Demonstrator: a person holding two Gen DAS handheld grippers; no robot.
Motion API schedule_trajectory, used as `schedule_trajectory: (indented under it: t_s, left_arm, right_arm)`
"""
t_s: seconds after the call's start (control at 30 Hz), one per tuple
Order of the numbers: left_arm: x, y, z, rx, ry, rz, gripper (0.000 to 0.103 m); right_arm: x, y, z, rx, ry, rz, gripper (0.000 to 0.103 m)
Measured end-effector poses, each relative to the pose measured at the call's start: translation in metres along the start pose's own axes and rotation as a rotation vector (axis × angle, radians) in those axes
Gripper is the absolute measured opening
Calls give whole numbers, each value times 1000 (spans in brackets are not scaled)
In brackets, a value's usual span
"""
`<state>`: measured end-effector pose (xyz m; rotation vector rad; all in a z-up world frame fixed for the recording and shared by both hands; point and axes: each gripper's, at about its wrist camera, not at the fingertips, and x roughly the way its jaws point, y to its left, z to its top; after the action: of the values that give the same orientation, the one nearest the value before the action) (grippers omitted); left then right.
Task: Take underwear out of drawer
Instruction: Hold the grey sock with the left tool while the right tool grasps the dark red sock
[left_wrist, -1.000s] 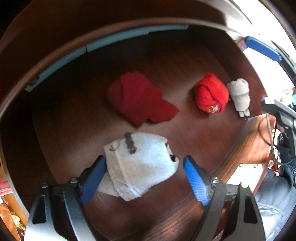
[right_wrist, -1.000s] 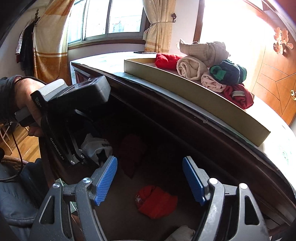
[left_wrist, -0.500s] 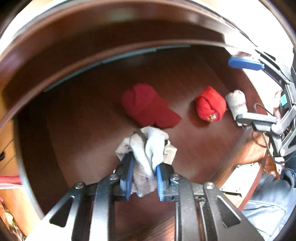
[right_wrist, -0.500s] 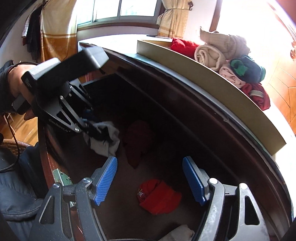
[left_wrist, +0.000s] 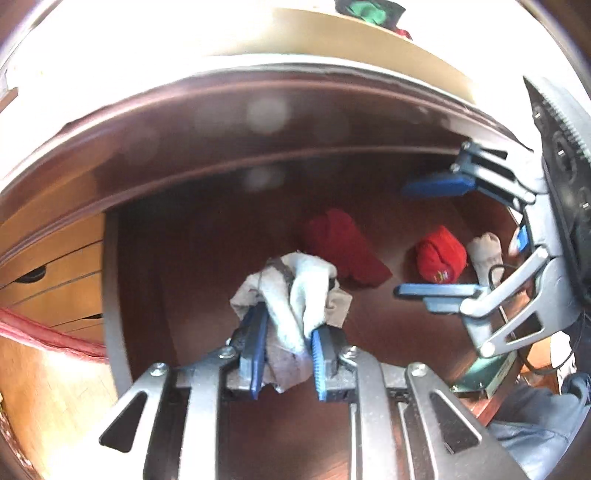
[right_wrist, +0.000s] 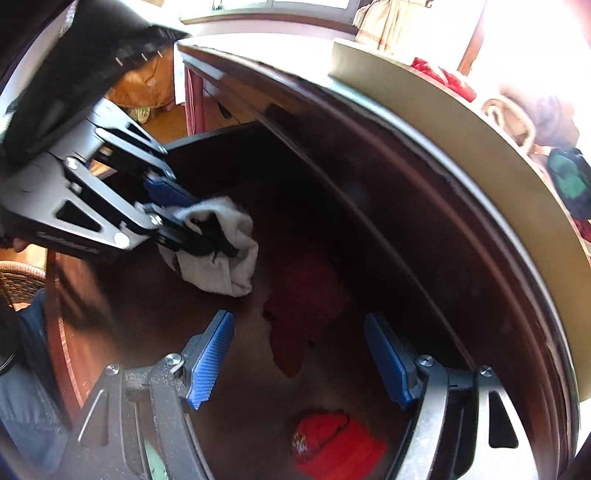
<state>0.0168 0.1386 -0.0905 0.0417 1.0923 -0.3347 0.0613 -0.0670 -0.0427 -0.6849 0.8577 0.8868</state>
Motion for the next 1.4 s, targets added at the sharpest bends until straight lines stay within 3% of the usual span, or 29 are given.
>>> schedule_trajectory:
  t_s: [0.17, 0.33, 0.7, 1.13, 1.2, 1.27, 1.3, 1.4]
  left_arm:
    - [-10, 10, 7, -34, -38, 33, 19]
    - [-16, 26, 8, -74, -39, 0, 19]
    - [-5, 21, 4, -99, -48, -6, 19]
    - [-5, 23, -2, -99, -50, -14, 19]
    - [-4, 23, -3, -98, -51, -15, 19]
    - [-3, 22, -4, -97, -50, -16, 19]
    - [-4, 22, -4, -96, -52, -16, 19]
    - [-3, 22, -5, -94, -52, -18, 19]
  right_arm:
    - [19, 3, 7, -6, 31, -3, 75]
    - [31, 5, 9, 6, 49, -4, 75]
    - [48, 8, 21, -56, 63, -16, 74]
    - [73, -3, 23, -10, 125, -60, 74]
    - [74, 0, 25, -12, 130, -49, 70]
    - [74, 1, 28, -6, 133, -26, 51]
    - [77, 3, 33, -1, 134, -3, 46]
    - [78, 5, 37, -2, 135, 11, 43]
